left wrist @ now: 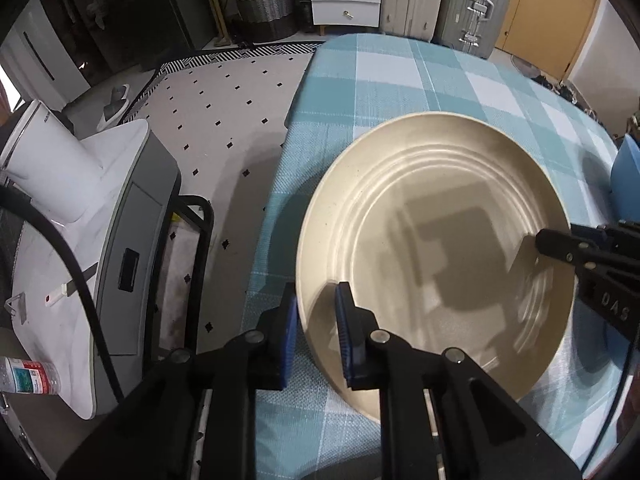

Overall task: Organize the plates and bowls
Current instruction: 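Close the right gripper on the plate rim while the left gripper holds it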

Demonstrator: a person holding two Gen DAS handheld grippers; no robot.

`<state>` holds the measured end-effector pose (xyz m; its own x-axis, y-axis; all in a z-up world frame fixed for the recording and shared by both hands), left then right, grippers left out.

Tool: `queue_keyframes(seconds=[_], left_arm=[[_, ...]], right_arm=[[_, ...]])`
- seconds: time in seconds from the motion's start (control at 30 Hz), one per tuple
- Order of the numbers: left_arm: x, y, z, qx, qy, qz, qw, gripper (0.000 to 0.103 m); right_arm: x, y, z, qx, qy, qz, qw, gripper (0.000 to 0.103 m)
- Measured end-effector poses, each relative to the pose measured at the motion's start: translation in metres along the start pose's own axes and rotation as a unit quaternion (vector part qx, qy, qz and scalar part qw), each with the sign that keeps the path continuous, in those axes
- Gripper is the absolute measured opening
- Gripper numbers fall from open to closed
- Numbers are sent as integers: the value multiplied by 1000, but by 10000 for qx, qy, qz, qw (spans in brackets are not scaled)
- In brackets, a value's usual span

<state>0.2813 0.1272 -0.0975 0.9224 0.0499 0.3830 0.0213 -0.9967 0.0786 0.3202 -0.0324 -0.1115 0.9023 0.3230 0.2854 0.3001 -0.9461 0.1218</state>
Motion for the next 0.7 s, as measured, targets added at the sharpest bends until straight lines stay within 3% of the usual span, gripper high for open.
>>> queue_keyframes(seconds=[0.37, 0.7], left_arm=[[7, -3, -34, -32, 140, -25, 9999, 16], [-16, -8, -86, -192, 314, -108, 9993, 16]], right_arm=[[1, 6, -40, 50, 128, 139, 9998, 17], [-23, -2, -97, 218, 301, 280, 9989, 17]])
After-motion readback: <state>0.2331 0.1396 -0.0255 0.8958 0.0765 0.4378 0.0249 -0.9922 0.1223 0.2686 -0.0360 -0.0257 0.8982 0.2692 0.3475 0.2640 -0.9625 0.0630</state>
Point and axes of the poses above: each gripper's, at about its wrist camera, not at the fingertips, and z roughly the way its jaws point, y to its right, x to its top, the point moved 3 cm from there along z, roughly the way its jaws point, and after that the axes turned 7 degrees about -x, right-handed, at the moved point
